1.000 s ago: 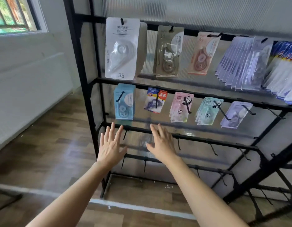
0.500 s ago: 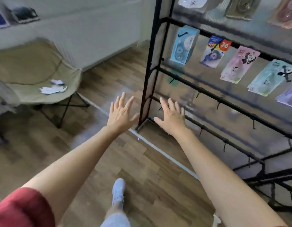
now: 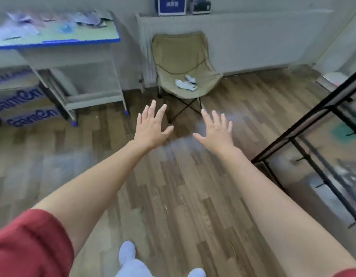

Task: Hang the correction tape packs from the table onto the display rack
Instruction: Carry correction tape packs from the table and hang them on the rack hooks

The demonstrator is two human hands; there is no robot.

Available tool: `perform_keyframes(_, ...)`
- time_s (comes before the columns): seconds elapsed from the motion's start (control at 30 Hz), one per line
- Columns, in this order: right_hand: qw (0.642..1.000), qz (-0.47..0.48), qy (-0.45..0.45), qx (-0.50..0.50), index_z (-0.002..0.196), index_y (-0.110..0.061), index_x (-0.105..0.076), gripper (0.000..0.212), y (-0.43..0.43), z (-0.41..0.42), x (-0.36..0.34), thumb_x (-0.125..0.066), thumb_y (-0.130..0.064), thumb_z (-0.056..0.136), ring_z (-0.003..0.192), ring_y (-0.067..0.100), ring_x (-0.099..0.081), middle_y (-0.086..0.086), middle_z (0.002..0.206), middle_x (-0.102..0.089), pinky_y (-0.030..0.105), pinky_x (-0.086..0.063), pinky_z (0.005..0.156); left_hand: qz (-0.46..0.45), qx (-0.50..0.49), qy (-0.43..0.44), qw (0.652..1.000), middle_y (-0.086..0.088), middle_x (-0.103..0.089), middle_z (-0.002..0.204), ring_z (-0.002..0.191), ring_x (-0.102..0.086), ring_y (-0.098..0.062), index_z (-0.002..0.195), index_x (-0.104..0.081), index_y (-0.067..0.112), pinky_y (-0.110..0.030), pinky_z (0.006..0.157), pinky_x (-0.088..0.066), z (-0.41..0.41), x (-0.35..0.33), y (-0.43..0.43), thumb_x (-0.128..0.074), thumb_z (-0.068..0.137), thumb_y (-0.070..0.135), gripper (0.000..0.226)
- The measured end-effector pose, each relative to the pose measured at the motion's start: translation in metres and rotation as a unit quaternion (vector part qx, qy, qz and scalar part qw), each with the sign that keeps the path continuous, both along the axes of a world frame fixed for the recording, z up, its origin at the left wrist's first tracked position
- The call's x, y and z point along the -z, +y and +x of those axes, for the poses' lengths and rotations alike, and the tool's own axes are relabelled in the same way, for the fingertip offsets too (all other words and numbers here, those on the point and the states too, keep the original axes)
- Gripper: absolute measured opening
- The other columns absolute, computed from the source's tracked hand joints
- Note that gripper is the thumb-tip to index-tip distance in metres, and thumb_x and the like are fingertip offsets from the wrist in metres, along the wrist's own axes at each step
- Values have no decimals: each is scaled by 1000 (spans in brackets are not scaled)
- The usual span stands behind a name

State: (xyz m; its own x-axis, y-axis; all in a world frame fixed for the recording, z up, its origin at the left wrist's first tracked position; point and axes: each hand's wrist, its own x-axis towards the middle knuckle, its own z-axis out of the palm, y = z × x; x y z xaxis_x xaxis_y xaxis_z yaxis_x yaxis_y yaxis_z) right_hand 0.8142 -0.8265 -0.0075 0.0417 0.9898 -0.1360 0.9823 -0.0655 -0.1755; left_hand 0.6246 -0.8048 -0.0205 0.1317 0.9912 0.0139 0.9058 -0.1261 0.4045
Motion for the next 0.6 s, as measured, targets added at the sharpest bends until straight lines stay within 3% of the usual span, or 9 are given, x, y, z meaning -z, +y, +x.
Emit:
perform_keyframes(0.3,992,23,44,-115,152,-29,-2,78,100,-234,-7,-49,-48,92,146,33,-3,10,159,-5,51,-3,115,1,-145,13,989,-8,0,161,147,-2,-27,153,-11,25,-43,119,-5,-242,-13,44,-46,96,43,69)
perform_keyframes(0.6,981,33,57,-183,152,-29,-5,76,206,-367,-6,-49,-49,93,146,32,-6,10,159,-8,51,-5,115,6,-226,10,974,-6,0,161,148,-1,-27,153,-10,27,-43,119,-4,-371,-17,114,-44,97,44,68)
